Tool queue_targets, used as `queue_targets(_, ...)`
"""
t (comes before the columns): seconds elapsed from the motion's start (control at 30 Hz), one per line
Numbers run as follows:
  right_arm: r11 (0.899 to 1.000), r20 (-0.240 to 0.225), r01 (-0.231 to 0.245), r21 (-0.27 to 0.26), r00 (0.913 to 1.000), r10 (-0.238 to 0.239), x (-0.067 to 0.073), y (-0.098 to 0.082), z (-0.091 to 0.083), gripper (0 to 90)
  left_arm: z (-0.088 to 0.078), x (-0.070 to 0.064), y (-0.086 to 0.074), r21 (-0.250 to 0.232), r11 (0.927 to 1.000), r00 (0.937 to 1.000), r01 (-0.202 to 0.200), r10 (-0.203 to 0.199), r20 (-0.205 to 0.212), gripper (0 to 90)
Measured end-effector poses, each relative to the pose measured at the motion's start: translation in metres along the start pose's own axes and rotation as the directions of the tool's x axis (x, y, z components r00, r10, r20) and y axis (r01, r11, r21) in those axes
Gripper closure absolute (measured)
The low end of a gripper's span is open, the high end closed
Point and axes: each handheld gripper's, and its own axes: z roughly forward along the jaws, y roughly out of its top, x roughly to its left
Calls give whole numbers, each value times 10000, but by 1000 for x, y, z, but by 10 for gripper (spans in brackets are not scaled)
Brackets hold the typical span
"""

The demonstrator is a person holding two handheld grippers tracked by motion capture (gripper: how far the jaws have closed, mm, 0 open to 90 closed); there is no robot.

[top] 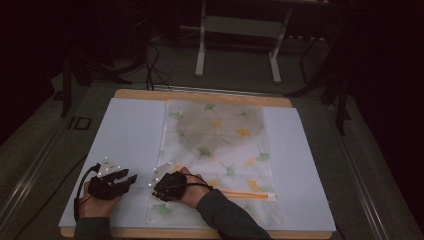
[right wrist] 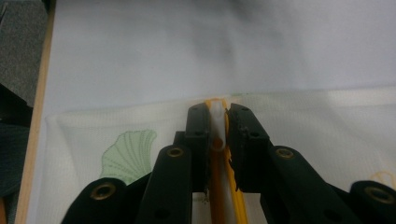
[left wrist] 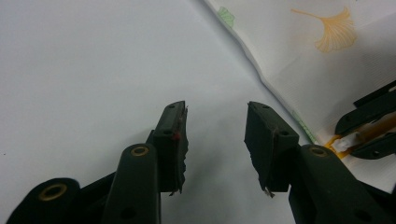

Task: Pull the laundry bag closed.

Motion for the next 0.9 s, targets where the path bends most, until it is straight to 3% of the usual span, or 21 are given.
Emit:
queue_targets(0.13,9999,-124,-155,13,9998,156,-2,2,3,822,0,0,0,34,10000,10000,13,-13,25,585)
queue_targets(0.27,9998,-88,-7,196,10000,9,-1,4,3,829,0,-2,0,125,9999,9999,21,-22,131,584)
queue_targets(0.9,10000,-61,-12,-6,10000,12,-1,0,-5,839,-5,-13,-6,353,9994,9975,-11,-13,702,578)
